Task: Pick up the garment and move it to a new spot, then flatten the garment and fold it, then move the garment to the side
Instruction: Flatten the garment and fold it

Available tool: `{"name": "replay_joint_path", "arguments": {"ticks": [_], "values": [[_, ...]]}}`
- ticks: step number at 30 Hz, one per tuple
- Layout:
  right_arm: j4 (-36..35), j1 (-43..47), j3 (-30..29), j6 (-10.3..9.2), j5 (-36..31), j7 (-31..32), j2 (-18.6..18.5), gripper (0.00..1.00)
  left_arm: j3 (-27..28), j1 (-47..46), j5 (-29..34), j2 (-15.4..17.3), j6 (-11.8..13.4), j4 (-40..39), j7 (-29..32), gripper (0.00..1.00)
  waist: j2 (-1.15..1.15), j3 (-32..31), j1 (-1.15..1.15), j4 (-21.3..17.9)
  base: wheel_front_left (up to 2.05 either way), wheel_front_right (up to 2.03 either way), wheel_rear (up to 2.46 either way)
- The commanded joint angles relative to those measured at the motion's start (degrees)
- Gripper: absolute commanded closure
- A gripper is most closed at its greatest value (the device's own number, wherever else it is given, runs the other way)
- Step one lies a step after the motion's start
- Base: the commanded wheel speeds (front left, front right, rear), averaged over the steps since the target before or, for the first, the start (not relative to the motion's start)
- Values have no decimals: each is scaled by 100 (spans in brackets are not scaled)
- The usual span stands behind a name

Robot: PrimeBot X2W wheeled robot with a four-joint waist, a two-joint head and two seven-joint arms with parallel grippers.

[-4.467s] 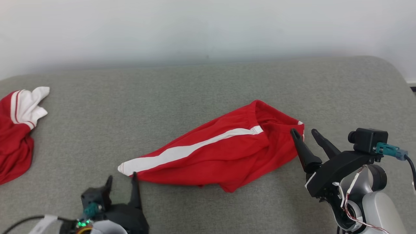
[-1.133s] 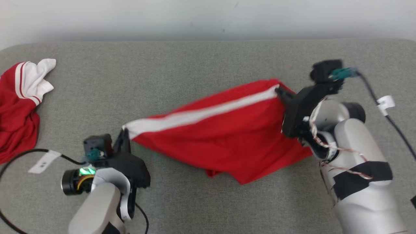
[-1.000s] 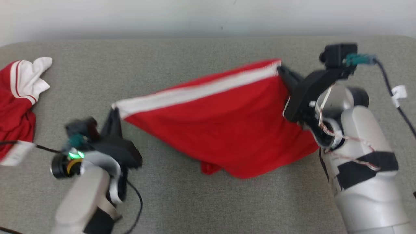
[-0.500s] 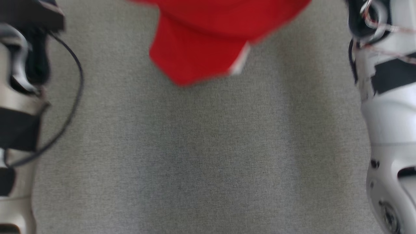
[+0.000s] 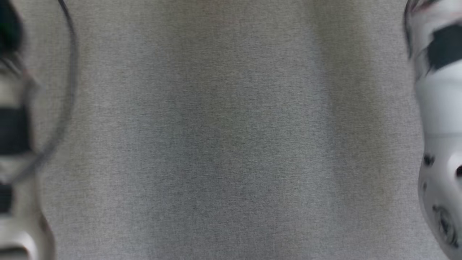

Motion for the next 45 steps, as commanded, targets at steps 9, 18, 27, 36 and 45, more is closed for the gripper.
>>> {"name": "replay_joint_path", "arguments": {"ticks": [9,18,27,36,45], "values": [[-538,2002,1935,-21,1057,336,-911,100,652,3224,120,-735,-203,-698,-21,100,-1,-505,-1,236,0,0,0],[-1354,3676,2494,-24,1781,633,-1894,100,680,5361,-24,-1147,-297,-1147,-22,100,-1,-1389,-1,385,0,0,0],[-2224,6184,1710,-28,2125,2187,-2230,100,114,7175,61,-1215,-135,-1469,-22,100,-1,-2232,-1,459,0,0,0],[-4126,8584,531,-26,1990,3891,-1716,100,-42,7954,-3,-1234,110,-1659,-24,100,-1,-2359,-1,262,0,0,0],[-5094,9419,77,-26,1829,4761,-1185,100,84,8296,93,-1131,224,-2069,-20,100,-1,-2284,-1,-33,0,0,0]]}}
